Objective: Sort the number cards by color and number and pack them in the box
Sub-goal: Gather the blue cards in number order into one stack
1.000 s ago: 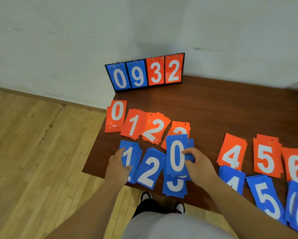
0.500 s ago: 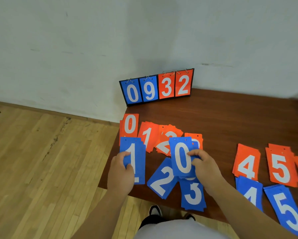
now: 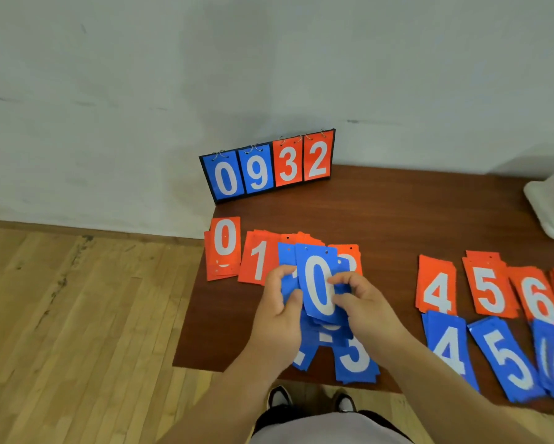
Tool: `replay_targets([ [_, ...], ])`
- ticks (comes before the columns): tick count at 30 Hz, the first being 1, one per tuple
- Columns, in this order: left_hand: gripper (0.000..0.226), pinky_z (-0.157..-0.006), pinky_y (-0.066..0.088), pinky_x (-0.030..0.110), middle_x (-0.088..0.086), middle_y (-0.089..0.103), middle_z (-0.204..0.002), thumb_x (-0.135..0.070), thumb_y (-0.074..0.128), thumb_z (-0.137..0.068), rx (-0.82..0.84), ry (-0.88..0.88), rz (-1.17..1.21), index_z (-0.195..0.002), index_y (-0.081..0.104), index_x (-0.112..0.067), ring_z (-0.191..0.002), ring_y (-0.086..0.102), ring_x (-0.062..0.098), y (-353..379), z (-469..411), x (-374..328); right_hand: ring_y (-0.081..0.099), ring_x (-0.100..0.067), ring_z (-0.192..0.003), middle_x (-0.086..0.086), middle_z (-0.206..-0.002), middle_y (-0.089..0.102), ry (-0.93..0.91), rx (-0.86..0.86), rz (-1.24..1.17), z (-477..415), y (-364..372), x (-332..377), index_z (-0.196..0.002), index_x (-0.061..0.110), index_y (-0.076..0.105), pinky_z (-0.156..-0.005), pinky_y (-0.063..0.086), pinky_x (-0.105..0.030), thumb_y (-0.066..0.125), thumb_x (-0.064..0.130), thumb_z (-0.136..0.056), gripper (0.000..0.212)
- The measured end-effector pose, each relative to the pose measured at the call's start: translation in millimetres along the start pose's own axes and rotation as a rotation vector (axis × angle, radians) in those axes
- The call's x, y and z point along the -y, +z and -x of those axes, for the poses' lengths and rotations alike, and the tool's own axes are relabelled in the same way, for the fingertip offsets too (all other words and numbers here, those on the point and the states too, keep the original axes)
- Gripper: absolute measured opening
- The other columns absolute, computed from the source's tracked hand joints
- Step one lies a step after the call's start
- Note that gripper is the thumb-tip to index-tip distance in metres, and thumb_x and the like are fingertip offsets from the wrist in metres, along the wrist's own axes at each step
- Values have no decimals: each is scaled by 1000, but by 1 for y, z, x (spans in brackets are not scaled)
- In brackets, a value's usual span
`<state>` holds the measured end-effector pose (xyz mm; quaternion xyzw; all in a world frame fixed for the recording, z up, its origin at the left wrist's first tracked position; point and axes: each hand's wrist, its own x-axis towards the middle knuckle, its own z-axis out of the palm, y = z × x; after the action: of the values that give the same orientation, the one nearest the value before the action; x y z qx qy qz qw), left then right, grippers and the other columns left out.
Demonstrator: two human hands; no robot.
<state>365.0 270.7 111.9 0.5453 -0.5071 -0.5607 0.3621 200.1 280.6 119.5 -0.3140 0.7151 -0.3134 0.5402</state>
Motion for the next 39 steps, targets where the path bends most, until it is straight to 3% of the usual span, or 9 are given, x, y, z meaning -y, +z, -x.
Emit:
replay_targets([
  [4, 19, -80, 53, 24, -16, 62, -100, -17, 42, -109, 110, 36, 75, -121, 51, -29, -88, 59, 2, 7, 1, -3, 67, -38, -102, -5, -115, 69, 8, 31, -145, 6, -1, -12, -95, 40, 72, -90, 53, -65, 62, 15, -93, 27],
  [9, 23, -86, 55, 31, -15, 58, -116, -33, 40, -108, 216, 29, 35, -132, 43, -36, -103, 60, 9, 9, 0, 7, 71, -26, -103, 2, -118, 69, 11, -9, -180, 5, -19, -26, -97, 32, 73, -90, 57, -59, 66, 10, -96, 23],
  [12, 43, -84, 57, 36, -5, 59, -120, -40, 51, -103, 201, -58, -274, -141, 31, -44, -101, 61, 12, 14, -4, 31, 70, -31, -94, 8, -119, 66, 1, -156, -89, 3, -40, -32, -102, 32, 68, -81, 60, -57, 64, 11, -97, 22],
  [16, 92, -107, 46, 40, 1, 35, -154, -51, 72, -87, 92, -302, -714, -158, 17, -29, -139, 41, 23, 18, -7, 79, 65, -47, -102, 11, -108, 64, -1, -275, -59, 3, -82, -44, -106, 29, 64, -79, 57, -64, 60, 8, -99, 23],
  [18, 103, -108, 43, 44, 4, 32, -153, -57, 75, -81, 78, -366, -889, -158, 15, -28, -140, 35, 28, 26, -6, 94, 60, -55, -106, 12, -100, 63, -5, -266, -26, 2, -102, -50, -108, 28, 64, -76, 54, -64, 59, 8, -99, 22],
  [22, 117, -106, 43, 42, 6, 28, -148, -55, 82, -74, 55, -393, -1070, -158, 6, -29, -136, 34, 30, 47, -3, 108, 62, -47, -83, 8, -112, 63, -8, -230, 17, -3, -136, -59, -104, 29, 64, -65, 54, -54, 60, 9, -99, 21],
  [26, 122, -103, 49, 44, 6, 36, -139, -44, 92, -67, -29, -472, -994, -157, 10, -31, -131, 43, 29, 57, -3, 113, 65, -46, -101, 15, -109, 61, 8, -178, 40, -8, -157, -64, -104, 28, 65, -74, 58, -57, 62, 10, -99, 19],
  [34, 121, -94, 50, 42, -4, 59, -128, -57, 86, -68, -135, -454, -1003, -156, 8, -32, -120, 52, 26, 61, 15, 112, 62, -50, -108, 13, -99, 60, 18, -107, 99, -14, -173, -64, -103, 27, 64, -78, 57, -63, 63, 10, -99, 18],
  [39, 129, -88, 58, 41, -1, 55, -126, -26, 93, -71, -139, -446, -701, -159, -1, -39, -114, 62, 20, 65, 25, 112, 62, -52, -105, 8, -96, 62, -9, -84, 106, -15, -159, -65, -103, 27, 65, -73, 56, -60, 62, 9, -99, 19],
])
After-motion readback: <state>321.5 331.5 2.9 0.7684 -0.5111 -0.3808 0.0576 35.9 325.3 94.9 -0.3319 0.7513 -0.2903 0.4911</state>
